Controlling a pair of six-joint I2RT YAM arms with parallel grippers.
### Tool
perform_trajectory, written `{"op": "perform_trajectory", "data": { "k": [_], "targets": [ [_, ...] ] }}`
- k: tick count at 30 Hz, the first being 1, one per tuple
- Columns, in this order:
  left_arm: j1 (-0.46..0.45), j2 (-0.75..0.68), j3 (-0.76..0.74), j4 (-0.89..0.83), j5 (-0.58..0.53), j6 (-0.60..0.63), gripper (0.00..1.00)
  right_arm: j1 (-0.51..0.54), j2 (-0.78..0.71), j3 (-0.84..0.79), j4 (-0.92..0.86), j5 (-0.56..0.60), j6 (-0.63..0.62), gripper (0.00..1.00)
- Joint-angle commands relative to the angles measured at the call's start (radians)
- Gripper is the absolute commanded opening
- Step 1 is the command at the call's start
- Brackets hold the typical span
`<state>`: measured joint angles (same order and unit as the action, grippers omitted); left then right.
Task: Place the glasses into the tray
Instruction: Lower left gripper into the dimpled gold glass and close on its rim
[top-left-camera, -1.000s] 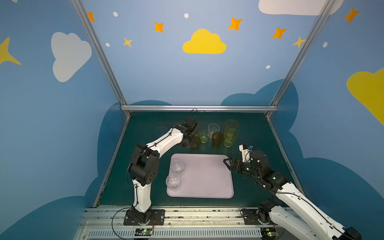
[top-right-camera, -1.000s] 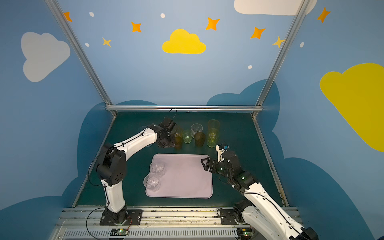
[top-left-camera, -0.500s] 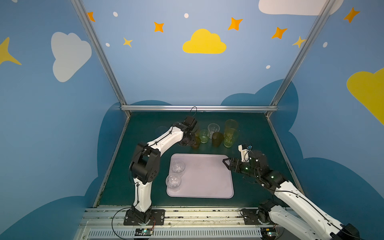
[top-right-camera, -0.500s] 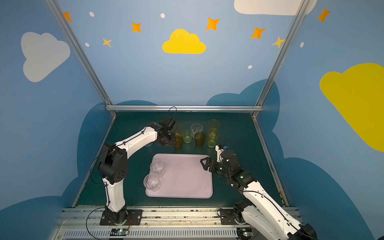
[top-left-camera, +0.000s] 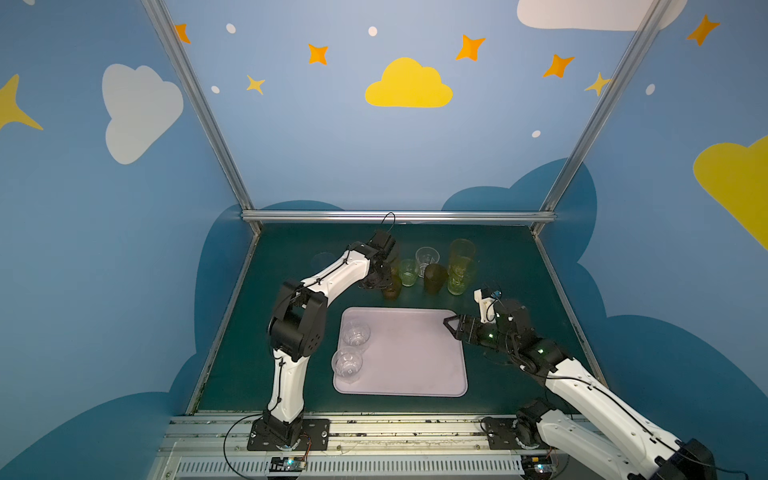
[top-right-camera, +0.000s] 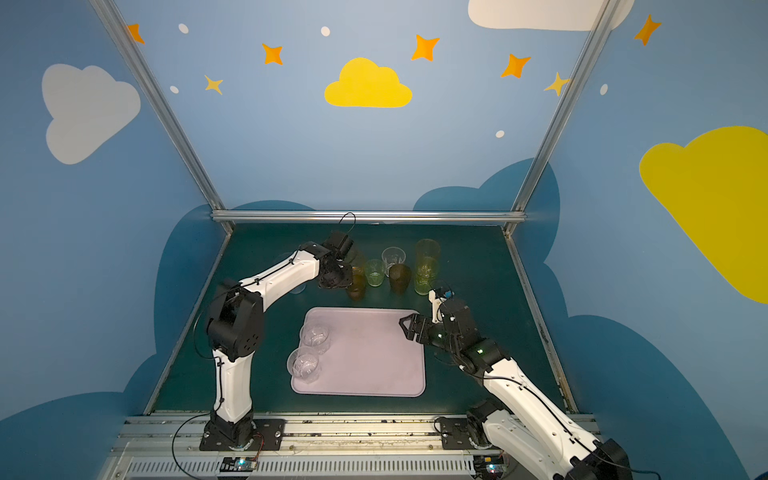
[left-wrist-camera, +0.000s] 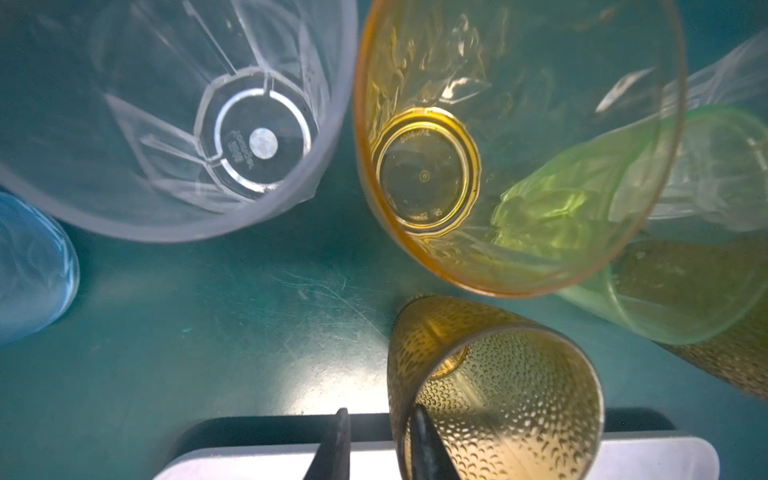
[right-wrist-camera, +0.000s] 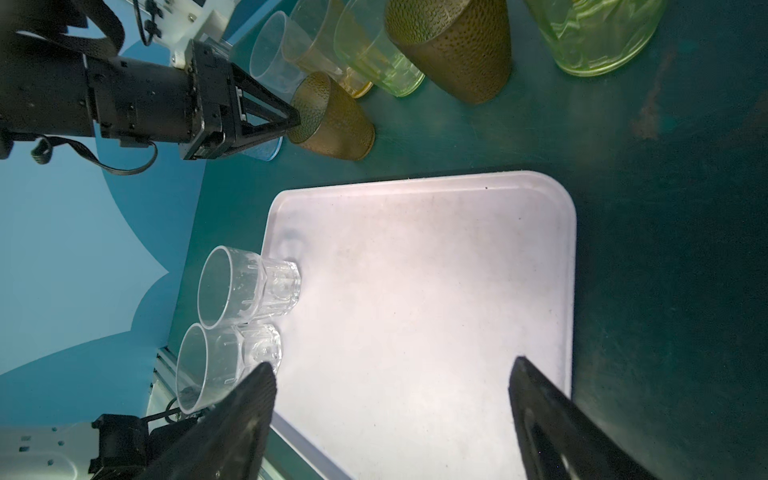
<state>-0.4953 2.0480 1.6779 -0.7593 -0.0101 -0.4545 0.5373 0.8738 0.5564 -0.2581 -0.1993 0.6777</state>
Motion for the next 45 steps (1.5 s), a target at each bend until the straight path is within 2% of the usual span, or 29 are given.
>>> {"op": "perform_trajectory", "data": {
  "k": [1, 5, 8, 14, 18, 27, 30, 45],
  "targets": [
    [0.004, 0.012, 0.022, -0.026, -0.014, 0.019, 0.26, -0.003, 0.005, 0.005, 0.022, -0.006, 0.009, 0.87],
    [0.001, 0.014, 0.022, -0.026, -0.013, 0.02, 0.23, -0.003, 0.007, 0.007, 0.023, -0.005, 0.009, 0.87],
    [0.003, 0.014, 0.022, -0.026, -0.011, 0.022, 0.17, -0.003, 0.01, 0.007, 0.024, -0.005, 0.01, 0.87],
    [0.0, 0.019, 0.025, -0.032, -0.012, 0.029, 0.17, -0.003, 0.016, 0.007, 0.03, -0.009, 0.017, 0.87],
    [0.0, 0.027, 0.031, -0.035, -0.01, 0.031, 0.12, -0.003, 0.022, 0.008, 0.035, -0.012, 0.019, 0.87],
    [-0.003, 0.037, 0.045, -0.041, -0.004, 0.036, 0.09, -0.003, 0.019, 0.007, 0.031, -0.009, 0.022, 0.87],
    [-0.004, 0.032, 0.048, -0.044, -0.004, 0.038, 0.04, -0.003, 0.02, 0.007, 0.03, -0.009, 0.022, 0.87],
    [-0.025, -0.043, 0.03, -0.057, -0.008, 0.041, 0.04, -0.003, 0.003, -0.008, 0.035, -0.003, 0.029, 0.87]
  ]
}}
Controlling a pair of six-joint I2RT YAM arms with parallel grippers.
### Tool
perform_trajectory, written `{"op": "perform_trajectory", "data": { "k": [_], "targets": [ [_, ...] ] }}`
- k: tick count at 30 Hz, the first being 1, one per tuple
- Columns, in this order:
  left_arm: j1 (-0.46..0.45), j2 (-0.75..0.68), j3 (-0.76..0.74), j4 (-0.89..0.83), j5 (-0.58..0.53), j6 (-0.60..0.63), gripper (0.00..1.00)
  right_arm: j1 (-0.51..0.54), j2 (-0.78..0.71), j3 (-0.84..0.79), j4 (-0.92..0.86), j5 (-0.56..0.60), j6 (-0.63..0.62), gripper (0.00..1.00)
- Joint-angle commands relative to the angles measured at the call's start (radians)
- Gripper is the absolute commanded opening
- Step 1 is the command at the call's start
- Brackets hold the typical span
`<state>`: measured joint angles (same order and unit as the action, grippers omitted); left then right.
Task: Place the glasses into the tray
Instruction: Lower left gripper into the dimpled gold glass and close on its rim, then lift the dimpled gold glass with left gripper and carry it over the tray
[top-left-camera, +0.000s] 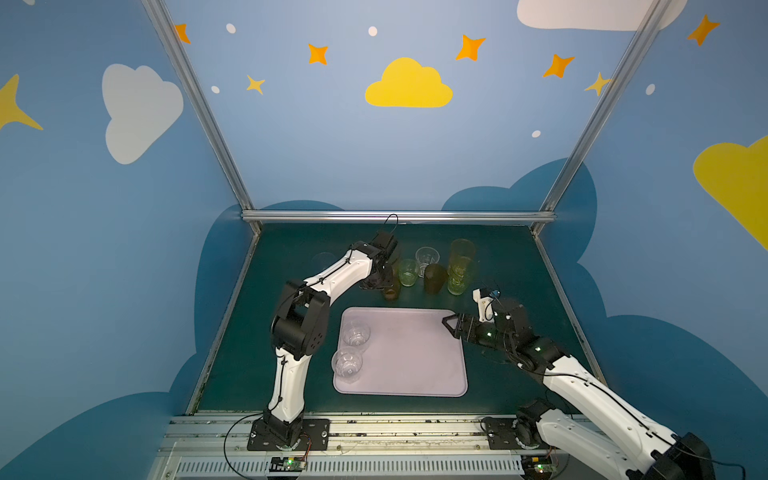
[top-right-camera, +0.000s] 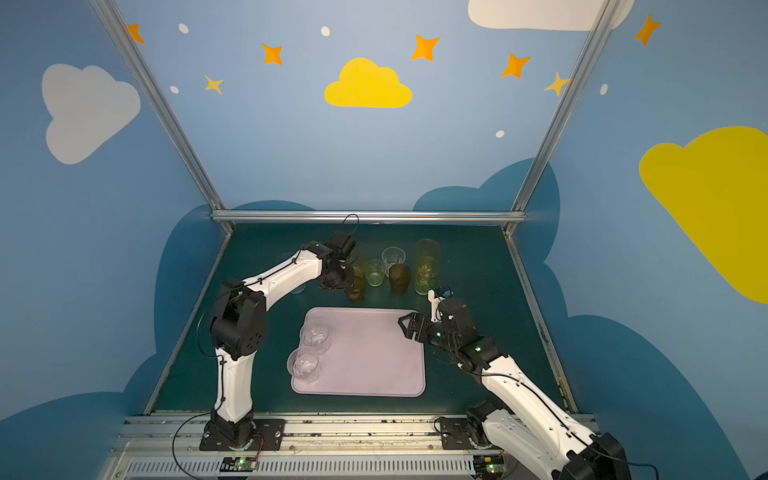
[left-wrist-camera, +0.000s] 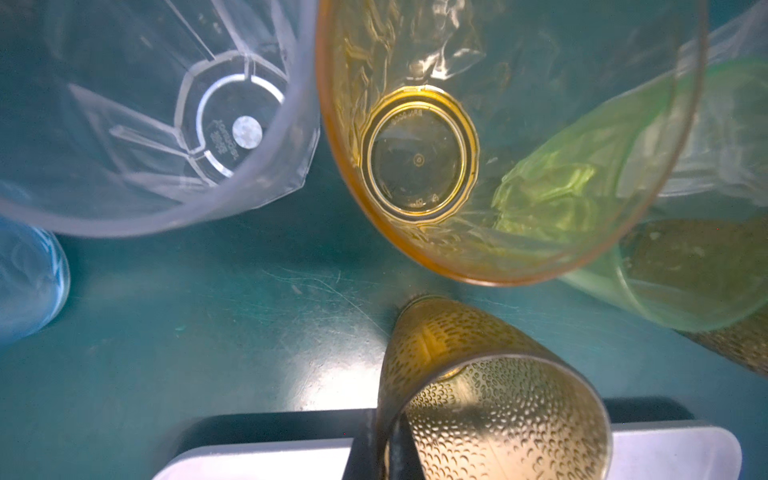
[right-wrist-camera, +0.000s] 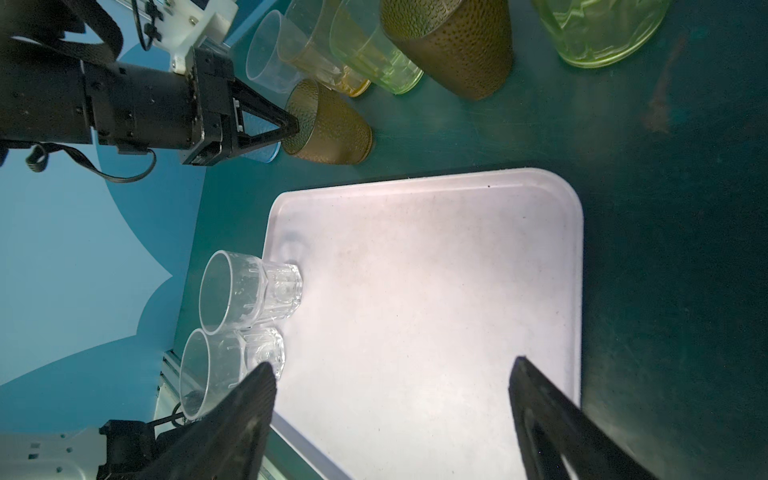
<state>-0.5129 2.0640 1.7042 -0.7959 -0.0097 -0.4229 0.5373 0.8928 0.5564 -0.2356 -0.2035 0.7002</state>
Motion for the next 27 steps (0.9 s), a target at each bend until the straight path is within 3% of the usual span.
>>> {"op": "perform_trajectory", "data": {
  "k": [1, 27],
  "targets": [
    [-0.009, -0.067, -0.001, -0.019, -0.009, 0.01, 0.04, -0.003, -0.019, -0.01, 0.012, 0.006, 0.007, 0.87],
    [-0.062, -0.374, -0.25, 0.029, -0.019, 0.021, 0.04, -0.004, -0.08, -0.017, 0.009, -0.03, 0.025, 0.87]
  ]
}}
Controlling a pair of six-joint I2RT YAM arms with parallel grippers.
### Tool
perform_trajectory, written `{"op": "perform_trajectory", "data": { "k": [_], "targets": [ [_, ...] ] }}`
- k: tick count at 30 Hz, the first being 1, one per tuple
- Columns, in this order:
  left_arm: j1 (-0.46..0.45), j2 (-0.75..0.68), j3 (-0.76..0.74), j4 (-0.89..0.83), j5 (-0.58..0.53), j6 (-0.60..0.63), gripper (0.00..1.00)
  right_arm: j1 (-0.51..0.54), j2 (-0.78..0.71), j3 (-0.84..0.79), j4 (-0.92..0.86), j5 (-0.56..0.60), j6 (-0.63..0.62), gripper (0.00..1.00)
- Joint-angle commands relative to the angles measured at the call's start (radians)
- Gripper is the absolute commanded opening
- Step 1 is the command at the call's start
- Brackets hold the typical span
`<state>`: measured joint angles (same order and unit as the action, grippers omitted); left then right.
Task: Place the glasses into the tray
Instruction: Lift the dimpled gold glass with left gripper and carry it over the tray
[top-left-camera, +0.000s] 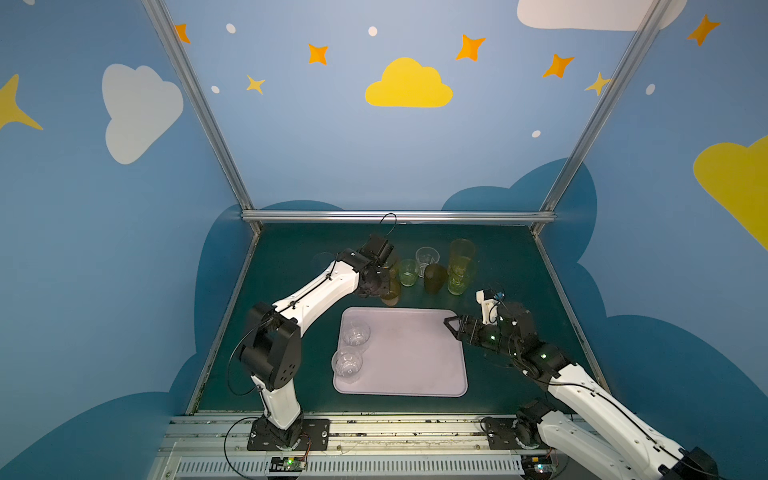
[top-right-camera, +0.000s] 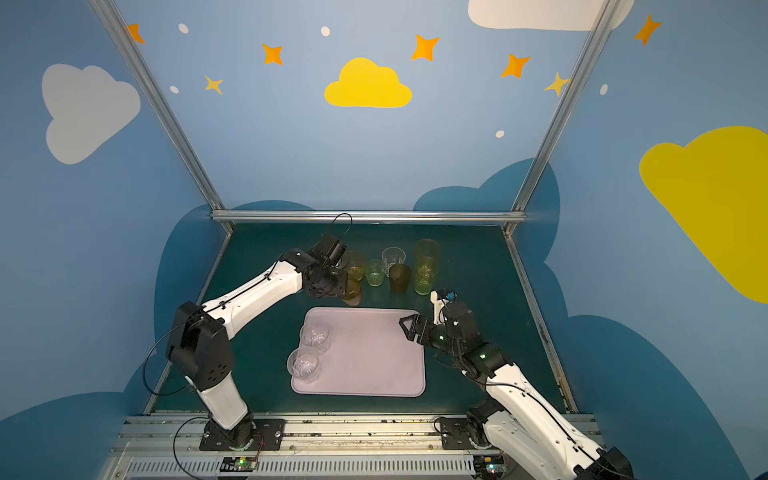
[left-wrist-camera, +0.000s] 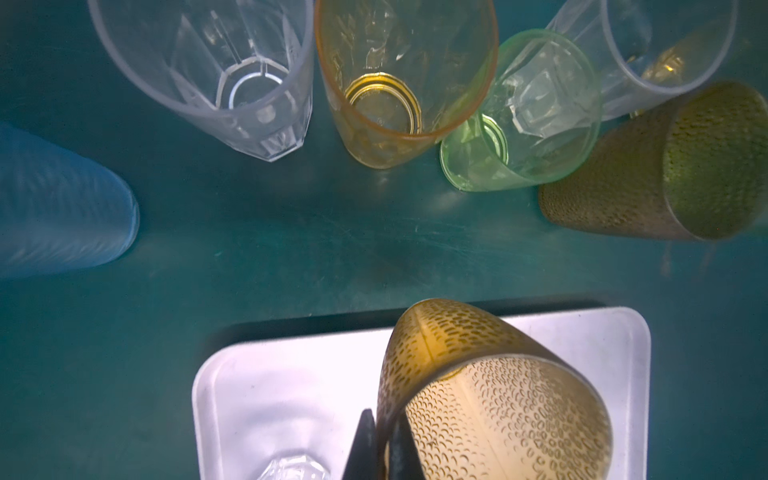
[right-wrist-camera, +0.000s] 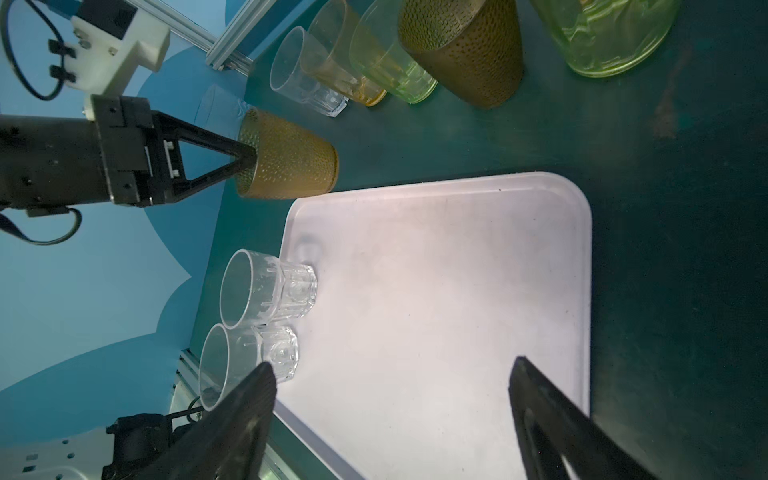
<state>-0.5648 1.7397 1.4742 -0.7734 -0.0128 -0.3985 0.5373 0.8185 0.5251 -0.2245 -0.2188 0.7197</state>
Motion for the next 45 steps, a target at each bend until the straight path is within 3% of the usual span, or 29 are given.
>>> {"op": "perform_trajectory", "data": {
  "k": [1, 22, 45],
  "targets": [
    [-0.012, -0.067, -0.032, 0.006, -0.018, -0.004, 0.04, -0.003, -0.003, 0.019, -0.006, -0.018, 0.006, 0.87],
    [-0.089, -0.361, -0.246, 0.021, -0.07, -0.069, 0.04, -0.003, -0.002, 0.08, -0.057, -0.028, -0.008, 0.87],
    [-0.206, -0.492, -0.36, -0.001, -0.119, -0.114, 0.04, -0.004, -0.014, 0.027, -0.024, -0.059, 0.057, 0.87]
  ]
}}
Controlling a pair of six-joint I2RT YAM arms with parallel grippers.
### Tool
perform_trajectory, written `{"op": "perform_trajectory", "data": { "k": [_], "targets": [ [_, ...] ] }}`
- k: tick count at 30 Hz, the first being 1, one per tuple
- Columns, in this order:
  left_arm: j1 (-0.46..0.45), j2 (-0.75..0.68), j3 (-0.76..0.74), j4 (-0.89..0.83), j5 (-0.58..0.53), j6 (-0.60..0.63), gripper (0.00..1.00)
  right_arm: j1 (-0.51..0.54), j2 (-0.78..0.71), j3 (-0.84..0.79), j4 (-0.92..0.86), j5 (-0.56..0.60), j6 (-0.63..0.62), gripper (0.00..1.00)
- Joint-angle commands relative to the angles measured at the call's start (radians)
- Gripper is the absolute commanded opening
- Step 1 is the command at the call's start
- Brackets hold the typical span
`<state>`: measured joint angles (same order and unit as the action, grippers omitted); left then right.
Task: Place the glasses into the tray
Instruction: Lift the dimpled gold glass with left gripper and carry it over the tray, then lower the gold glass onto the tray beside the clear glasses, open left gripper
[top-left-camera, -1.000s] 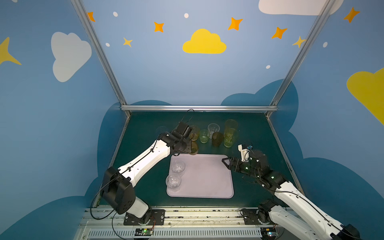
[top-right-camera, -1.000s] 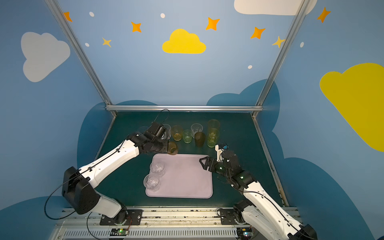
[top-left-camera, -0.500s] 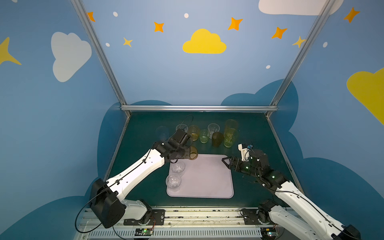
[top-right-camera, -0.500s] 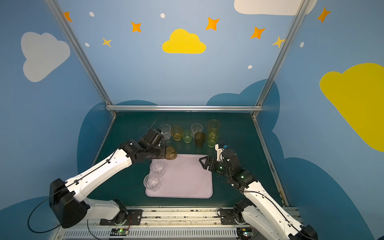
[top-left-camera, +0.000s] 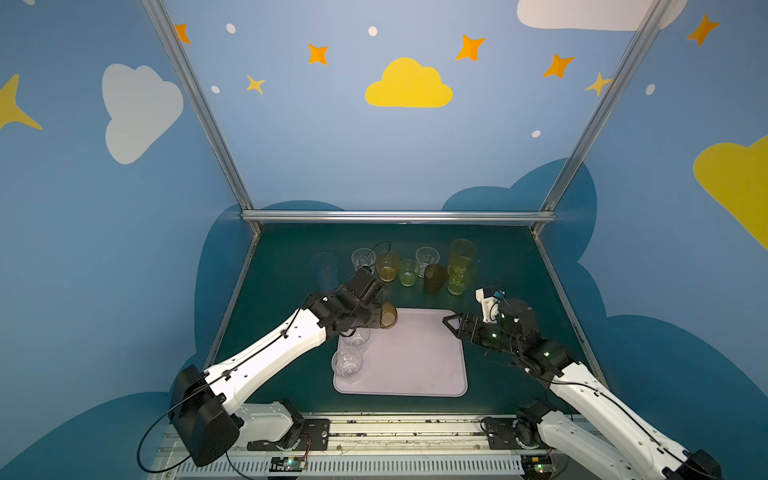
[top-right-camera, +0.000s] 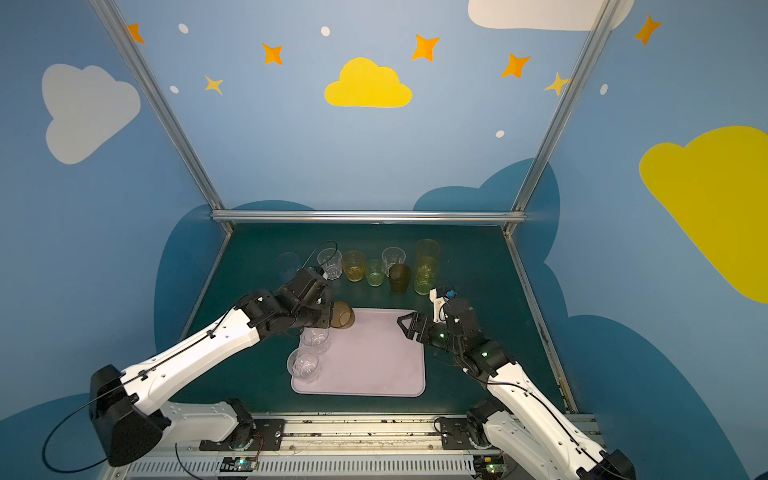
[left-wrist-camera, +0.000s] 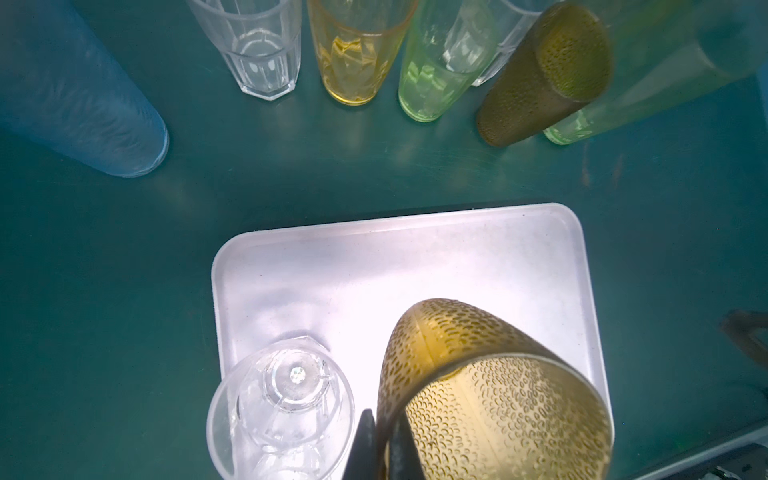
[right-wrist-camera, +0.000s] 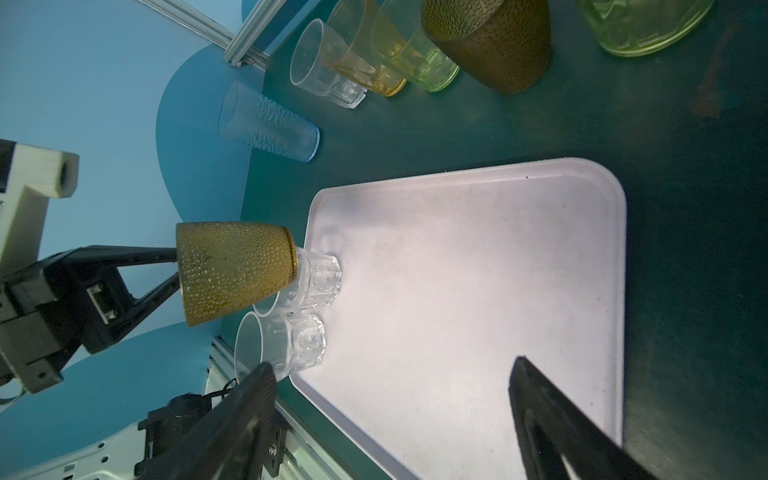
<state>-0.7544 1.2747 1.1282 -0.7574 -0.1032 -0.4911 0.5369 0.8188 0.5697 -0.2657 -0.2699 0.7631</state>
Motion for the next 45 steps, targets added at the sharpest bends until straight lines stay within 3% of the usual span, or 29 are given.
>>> {"op": "perform_trajectory", "data": {
  "k": [1, 14, 45],
  "targets": [
    [-0.023, -0.031, -0.017, -0.024, -0.036, -0.026, 0.04, -0.003, -0.016, -0.019, 0.019, -0.009, 0.014, 0.87],
    [-0.095, -0.115, -0.115, -0.057, -0.083, -0.101, 0.04, -0.003, -0.002, -0.021, 0.042, -0.017, 0.014, 0.87],
    [-0.233, -0.049, -0.161, -0.115, -0.05, -0.184, 0.04, -0.003, 0.01, -0.031, 0.054, -0.011, 0.024, 0.87]
  ]
}}
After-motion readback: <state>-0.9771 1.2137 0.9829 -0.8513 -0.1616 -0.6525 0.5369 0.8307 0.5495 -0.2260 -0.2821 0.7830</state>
